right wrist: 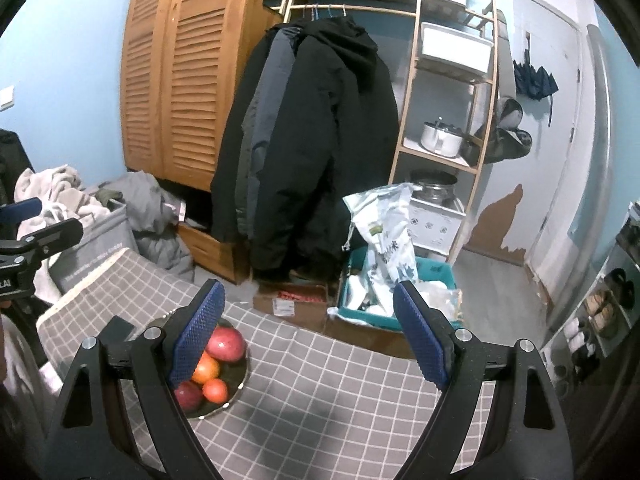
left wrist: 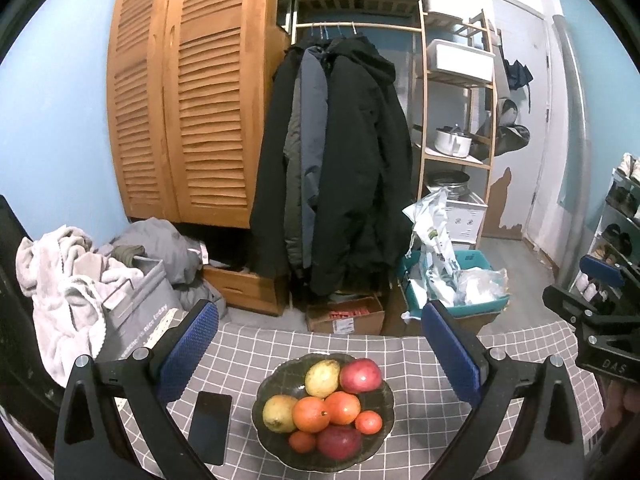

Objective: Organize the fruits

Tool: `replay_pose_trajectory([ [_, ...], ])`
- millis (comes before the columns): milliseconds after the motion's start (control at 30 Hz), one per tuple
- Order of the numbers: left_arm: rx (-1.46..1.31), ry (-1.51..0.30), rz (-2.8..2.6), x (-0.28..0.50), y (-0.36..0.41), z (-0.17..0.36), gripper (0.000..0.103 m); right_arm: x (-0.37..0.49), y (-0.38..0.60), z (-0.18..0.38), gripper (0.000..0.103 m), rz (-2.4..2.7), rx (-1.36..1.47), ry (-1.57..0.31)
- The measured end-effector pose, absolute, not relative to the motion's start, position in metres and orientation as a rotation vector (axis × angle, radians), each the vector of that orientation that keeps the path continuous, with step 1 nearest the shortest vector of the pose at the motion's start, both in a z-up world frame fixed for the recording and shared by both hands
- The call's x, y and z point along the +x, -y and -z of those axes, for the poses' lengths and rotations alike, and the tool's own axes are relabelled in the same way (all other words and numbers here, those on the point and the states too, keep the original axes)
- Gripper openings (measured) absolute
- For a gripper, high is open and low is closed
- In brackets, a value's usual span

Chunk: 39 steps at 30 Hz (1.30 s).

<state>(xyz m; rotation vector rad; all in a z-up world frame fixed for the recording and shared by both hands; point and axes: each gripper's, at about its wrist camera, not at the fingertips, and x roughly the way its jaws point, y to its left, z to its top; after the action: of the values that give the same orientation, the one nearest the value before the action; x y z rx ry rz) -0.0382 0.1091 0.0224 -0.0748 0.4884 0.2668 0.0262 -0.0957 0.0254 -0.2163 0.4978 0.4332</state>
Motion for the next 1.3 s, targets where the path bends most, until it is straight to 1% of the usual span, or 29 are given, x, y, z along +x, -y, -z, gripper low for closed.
replay_pose_trajectory([
  [1300, -0.07, -0.475, -0.277, -0.039, -0.104, -0.028, 0.102, 0.03, 0.107, -0.024, 0.085, -0.422, -0.206, -0.504],
])
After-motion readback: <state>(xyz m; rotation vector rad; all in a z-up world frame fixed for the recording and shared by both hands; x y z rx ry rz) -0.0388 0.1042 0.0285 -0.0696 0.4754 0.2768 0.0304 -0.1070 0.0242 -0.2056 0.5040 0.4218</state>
